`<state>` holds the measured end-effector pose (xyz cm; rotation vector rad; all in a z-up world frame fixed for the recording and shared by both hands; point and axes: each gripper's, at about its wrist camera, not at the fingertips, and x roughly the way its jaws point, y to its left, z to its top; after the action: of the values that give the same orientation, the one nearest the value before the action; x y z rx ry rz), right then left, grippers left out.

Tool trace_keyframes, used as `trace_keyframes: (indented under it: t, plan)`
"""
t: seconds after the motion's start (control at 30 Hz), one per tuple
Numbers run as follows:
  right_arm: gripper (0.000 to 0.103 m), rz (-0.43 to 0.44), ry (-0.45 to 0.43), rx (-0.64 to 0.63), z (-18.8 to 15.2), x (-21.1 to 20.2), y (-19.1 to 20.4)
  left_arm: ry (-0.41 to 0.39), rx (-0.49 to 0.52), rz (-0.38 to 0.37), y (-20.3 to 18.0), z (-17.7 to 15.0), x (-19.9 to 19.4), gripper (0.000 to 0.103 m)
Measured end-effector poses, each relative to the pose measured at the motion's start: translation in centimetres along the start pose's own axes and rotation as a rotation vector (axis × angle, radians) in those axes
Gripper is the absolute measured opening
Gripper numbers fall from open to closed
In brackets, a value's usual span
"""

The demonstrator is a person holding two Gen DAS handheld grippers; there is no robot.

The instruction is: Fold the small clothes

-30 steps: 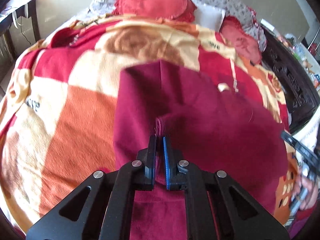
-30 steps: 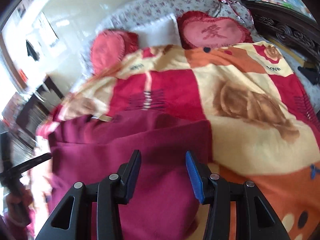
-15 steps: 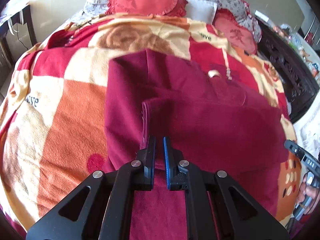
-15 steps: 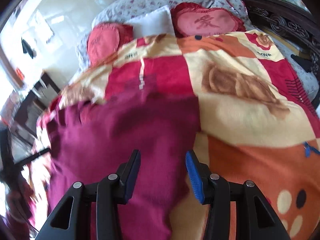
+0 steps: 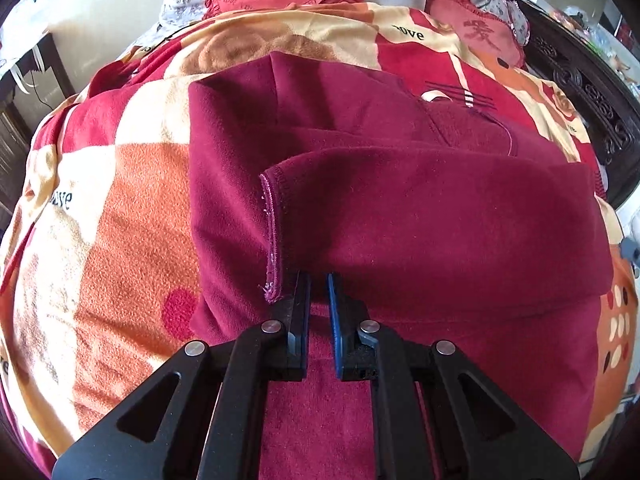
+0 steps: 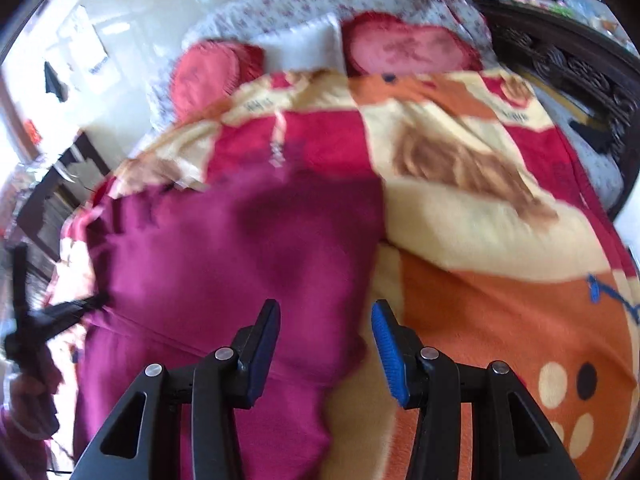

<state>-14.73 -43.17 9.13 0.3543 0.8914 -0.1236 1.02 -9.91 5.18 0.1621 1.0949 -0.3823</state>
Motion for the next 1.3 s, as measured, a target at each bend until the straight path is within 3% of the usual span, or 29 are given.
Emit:
trace_keyframes:
  t: [0.07,0.23,0.4,0.7,0.93,1.13,1.3]
  plan:
    - [0.045,0.037,-0.023,-0.019,0.8,-0.3,1.1,0.004,-0.008,-0.012,0.0,0.2,0.1,0.014]
    - [0.045,0.041,-0.024,-0.088,2.5,2.1,3.6,0.013,0.004,-0.069,-0.8,0.4,0.2,0.047]
    - [0.046,-0.014,0.053,-0.061,3.1,6.6,3.0,0.003,0.028,-0.040,-1.7,0.4,0.6,0.052]
    - [0.048,-0.012,0.039,-0.058,3.4,7.4,2.3,-0.003,-0.008,-0.046,-1.6,0.2,-0.1,0.054]
    - [0.049,-0.007,0.038,-0.028,2.7,5.4,2.5,-0.008,-0.052,-0.068,-0.1,-1.4,-2.7,0.054]
    - [0.049,-0.006,0.045,-0.026,0.4,2.2,2.9,0.018,-0.094,-0.093,1.5,-4.5,-4.8,0.054]
    - [0.049,0.049,0.083,0.011,-2.6,-1.1,3.1,0.058,-0.146,-0.169,2.7,-8.0,-6.9,0.054]
